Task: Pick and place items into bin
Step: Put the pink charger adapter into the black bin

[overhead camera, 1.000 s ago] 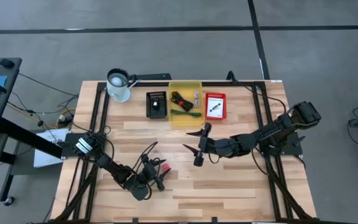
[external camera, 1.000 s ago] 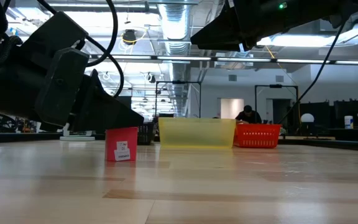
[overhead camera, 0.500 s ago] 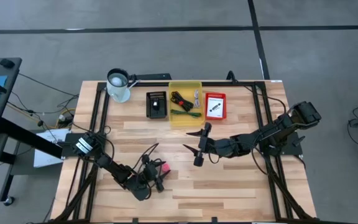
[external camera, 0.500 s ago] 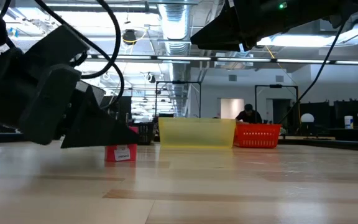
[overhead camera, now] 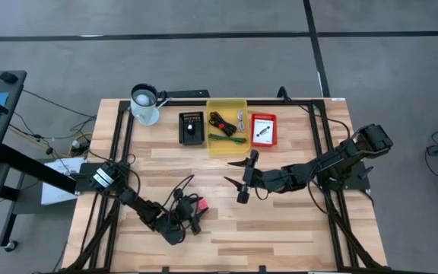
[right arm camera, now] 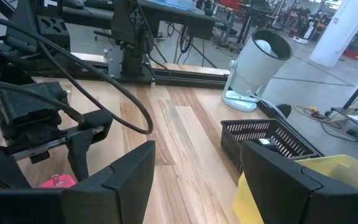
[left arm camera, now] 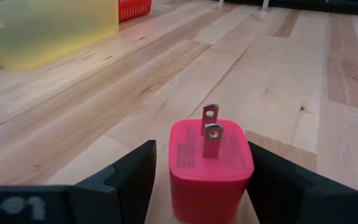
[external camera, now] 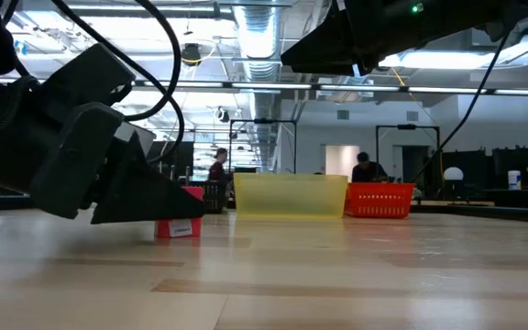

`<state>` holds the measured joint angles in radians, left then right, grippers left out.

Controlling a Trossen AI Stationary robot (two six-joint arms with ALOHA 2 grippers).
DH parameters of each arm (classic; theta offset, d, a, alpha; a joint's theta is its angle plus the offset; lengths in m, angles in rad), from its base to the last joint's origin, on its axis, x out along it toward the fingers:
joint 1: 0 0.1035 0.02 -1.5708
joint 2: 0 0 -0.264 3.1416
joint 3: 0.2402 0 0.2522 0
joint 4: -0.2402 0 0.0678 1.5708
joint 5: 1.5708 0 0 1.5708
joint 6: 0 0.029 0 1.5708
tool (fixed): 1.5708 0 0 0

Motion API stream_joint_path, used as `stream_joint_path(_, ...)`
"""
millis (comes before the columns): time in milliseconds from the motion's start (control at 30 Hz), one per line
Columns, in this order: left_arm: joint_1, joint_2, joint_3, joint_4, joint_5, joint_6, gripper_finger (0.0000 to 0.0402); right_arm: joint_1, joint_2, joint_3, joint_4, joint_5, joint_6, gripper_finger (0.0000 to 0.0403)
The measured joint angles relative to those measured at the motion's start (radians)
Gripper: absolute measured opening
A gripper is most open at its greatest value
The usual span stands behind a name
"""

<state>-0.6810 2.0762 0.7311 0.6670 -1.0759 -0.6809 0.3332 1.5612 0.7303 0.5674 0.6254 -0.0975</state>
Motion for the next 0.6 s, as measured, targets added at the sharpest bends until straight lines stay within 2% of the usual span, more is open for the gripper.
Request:
stream_joint_path(400,0.011,0.0,0.0,-0.005,0.021,-0.014,0.0213,0.0,0.0,0.0,-0.013,-0.001,0.001,0.0233)
stream_joint_path(600,0.012,0.0,0.0,-0.005,0.023,-0.014,0.017,0.0,0.0,0.0,-0.013,-0.001,0.001,0.0233)
